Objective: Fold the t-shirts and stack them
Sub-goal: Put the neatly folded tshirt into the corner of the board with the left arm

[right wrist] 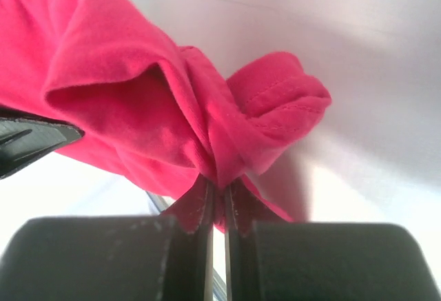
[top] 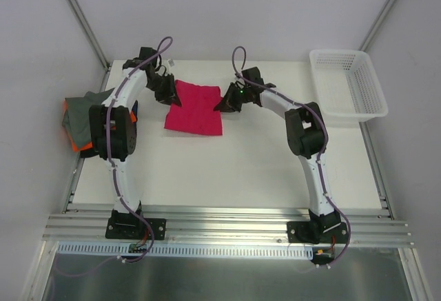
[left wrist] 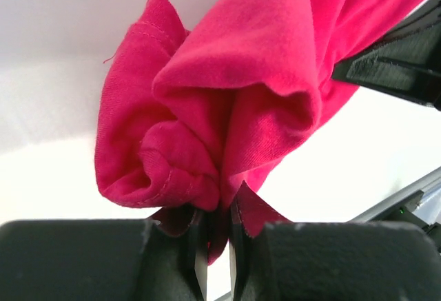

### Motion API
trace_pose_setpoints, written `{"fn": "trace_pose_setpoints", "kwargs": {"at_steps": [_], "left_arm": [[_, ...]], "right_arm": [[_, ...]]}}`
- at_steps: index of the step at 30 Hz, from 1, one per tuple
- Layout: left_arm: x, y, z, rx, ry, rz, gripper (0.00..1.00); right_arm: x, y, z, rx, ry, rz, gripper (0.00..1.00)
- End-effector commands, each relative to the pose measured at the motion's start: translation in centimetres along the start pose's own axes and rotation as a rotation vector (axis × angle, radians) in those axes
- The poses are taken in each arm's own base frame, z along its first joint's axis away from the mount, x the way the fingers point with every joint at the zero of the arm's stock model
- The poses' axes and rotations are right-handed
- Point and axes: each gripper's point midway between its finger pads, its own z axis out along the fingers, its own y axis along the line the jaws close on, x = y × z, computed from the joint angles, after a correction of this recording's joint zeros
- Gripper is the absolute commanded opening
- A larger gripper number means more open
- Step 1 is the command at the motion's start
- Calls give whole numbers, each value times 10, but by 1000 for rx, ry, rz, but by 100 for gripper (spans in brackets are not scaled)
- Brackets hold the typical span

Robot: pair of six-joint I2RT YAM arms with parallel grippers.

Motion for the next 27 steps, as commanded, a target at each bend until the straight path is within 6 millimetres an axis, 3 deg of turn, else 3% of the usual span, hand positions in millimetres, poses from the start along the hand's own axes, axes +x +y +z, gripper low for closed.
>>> {"fn": "trace_pose_setpoints", "kwargs": {"at_steps": [1,8,15,20,22,27], "left_arm": [[-8,-8,-61,-52,-118,75,0],[3,4,-99,-150,-180,100,0],[15,26,-126,-319,-222,140,0],[21,49,-146,-443,-245,127,0],[21,75,-163,-502,-264,69,0],[20,93,-176,-544,-272,50,0]], "right_arm": [[-24,109,-43,-170,-121,-204,0],[-13,161,-31,-257,-134,-299,1],[6,188,-12,-330,-98,-323,0],[10,190,-3,-338,-93,-310,0],[11,188,2,-339,-85,-304,0],[12,183,8,-334,-79,-290,0]]}}
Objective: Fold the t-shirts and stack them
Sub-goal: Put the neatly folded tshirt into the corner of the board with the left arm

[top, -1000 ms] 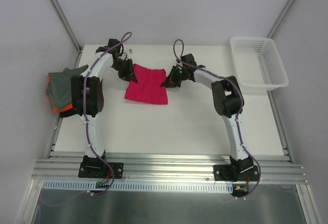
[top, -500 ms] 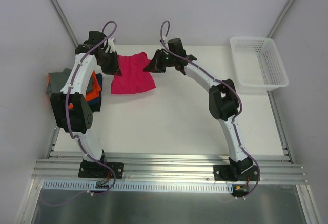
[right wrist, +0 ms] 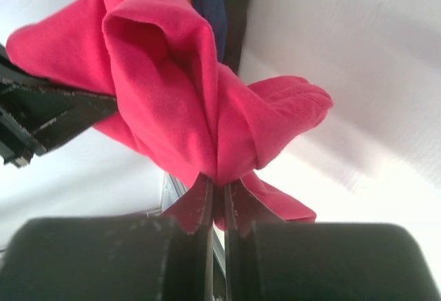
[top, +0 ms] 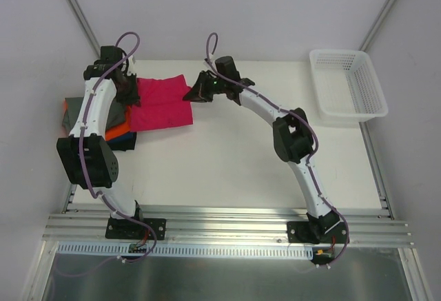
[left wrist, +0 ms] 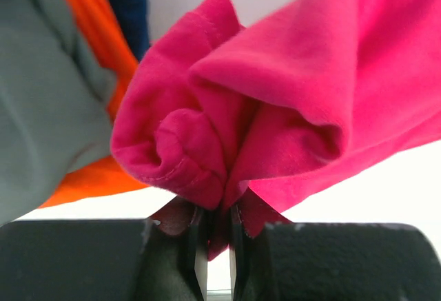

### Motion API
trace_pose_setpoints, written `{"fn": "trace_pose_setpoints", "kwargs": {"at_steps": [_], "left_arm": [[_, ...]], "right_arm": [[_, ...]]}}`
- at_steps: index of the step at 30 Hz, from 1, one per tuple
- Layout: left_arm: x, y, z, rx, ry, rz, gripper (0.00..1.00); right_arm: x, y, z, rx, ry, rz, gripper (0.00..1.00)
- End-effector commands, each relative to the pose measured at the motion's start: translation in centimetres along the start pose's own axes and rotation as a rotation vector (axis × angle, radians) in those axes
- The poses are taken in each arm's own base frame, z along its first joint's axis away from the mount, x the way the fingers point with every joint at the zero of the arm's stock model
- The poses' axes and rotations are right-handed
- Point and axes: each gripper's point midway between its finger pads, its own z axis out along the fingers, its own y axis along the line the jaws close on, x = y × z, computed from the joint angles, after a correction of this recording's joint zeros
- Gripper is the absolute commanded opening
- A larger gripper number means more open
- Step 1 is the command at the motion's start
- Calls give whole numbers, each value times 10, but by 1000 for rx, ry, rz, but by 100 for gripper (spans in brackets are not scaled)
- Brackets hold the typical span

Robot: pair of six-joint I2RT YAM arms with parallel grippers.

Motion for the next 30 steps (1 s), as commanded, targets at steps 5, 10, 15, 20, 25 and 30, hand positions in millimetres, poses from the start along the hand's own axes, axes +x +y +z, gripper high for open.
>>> {"fn": "trace_pose_setpoints", "kwargs": {"at_steps": [5,10,15,20,25,30], "left_arm": [[-5,39,-25,-117,-43,10,0],[-6,50,-29,-133,-55,-1,0],[-7,64,-38,-153,-71,-17,0],[-7,89,-49,-192,-91,-66,0],[-14,108,-61,-222,-123,-101,0],[-34,134,-75,-262,-181,-150,0]], "right_arm": [[-15,29,2,-74,-50,-53,1],[-17,24,6,-53,-60,-28,67],[-21,21,-1,-73,-54,-25,87],[-29,-7,-13,-19,-66,8,87],[-34,-30,-25,25,-71,34,87],[-39,-34,-30,39,-84,35,87]]}}
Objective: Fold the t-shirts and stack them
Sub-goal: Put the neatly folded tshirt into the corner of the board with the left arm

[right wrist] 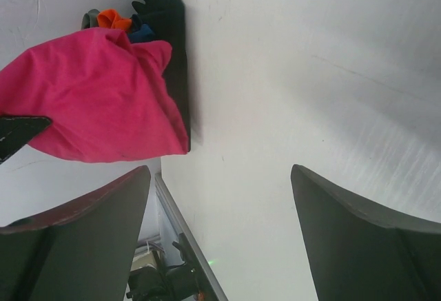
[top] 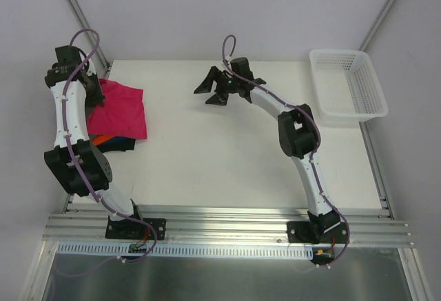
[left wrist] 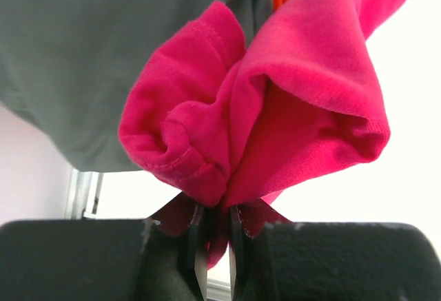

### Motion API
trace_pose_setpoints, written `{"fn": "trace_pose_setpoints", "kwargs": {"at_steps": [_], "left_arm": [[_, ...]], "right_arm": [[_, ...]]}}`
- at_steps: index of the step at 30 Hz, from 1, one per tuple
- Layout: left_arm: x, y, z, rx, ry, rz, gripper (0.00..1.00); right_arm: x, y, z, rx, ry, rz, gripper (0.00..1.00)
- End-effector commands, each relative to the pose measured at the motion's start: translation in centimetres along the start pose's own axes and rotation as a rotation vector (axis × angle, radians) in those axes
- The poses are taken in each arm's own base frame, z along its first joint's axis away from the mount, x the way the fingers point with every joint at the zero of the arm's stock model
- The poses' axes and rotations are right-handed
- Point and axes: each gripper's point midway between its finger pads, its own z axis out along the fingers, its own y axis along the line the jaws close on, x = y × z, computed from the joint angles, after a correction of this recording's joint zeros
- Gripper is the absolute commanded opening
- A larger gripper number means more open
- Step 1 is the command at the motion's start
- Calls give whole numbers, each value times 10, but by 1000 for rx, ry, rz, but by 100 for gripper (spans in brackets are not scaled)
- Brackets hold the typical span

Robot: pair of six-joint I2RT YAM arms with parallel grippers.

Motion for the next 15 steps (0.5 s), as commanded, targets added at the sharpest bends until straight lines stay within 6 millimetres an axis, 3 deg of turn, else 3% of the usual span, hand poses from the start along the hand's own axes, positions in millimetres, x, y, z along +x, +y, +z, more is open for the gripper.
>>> {"fn": "trace_pose_setpoints", "kwargs": {"at_steps": [1,6,12,15], "left_arm": [[-35,25,-26,-64,-119,-13,0],[-55,37,-25,-82,-153,-35,0],[-53,52,-16,-98,-132,-71,0],[-50,42,-12,-57,-121,-73,0]], "right_arm": [[-6,34,-13,-50,-29,-69,88],[-3,36,-13,-47,-26,-71,87],[-3,35,-16,-36,-31,-78,87],[-2,33,-15,-26,-32,-78,88]]}}
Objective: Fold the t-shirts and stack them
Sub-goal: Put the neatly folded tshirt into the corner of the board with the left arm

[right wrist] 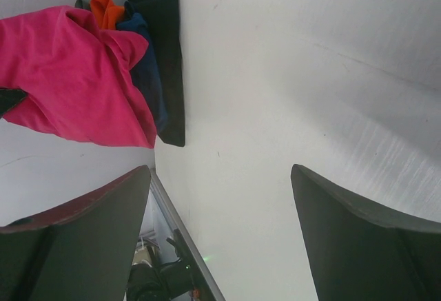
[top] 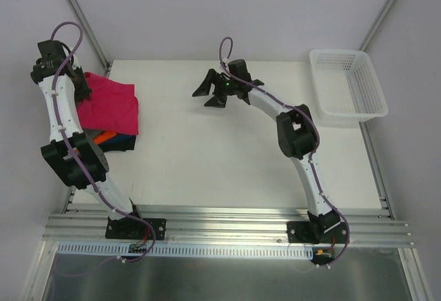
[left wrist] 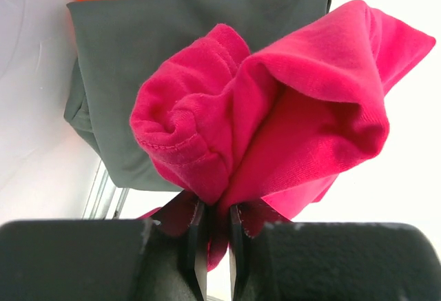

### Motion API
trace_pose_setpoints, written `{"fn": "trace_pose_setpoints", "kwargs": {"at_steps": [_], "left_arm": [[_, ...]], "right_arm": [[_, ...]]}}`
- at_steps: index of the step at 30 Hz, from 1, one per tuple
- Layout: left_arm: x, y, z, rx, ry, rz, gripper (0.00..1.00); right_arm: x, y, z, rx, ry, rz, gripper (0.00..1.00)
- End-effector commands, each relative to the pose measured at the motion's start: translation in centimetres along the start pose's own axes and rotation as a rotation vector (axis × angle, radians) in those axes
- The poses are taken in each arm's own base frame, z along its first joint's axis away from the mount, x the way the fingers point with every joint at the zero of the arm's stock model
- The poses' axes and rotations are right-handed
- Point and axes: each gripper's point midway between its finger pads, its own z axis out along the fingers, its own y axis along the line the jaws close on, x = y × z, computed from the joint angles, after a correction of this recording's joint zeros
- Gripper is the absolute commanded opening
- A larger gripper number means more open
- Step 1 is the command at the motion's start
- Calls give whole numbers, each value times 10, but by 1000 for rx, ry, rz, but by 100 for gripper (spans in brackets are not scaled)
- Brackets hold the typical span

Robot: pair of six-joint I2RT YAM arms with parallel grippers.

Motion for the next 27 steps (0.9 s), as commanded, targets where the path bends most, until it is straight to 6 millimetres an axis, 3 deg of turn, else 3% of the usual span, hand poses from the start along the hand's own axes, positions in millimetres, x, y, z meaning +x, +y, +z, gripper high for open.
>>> {"fn": "trace_pose_setpoints", "kwargs": {"at_steps": [1,5,16,20,27], "left_arm": [[-14,-2,-10,11,-56,2,0],[-25,-13,-20,22,-96,23,0],[-44,22,-46,-84,-182,-20,0],[-51,25,-61,-91,-226,-24,0],[-39,60,-57,-148,-194,-96,0]], "right_arm": [[-10,36,-19,-39,-48,-70,87],[-10,35,-19,-33,-48,-70,87],[-10,38,-21,-34,-51,-74,87],[-7,42,-20,-34,-52,-81,88],[-4,51,-17,-45,-52,-100,87]]}}
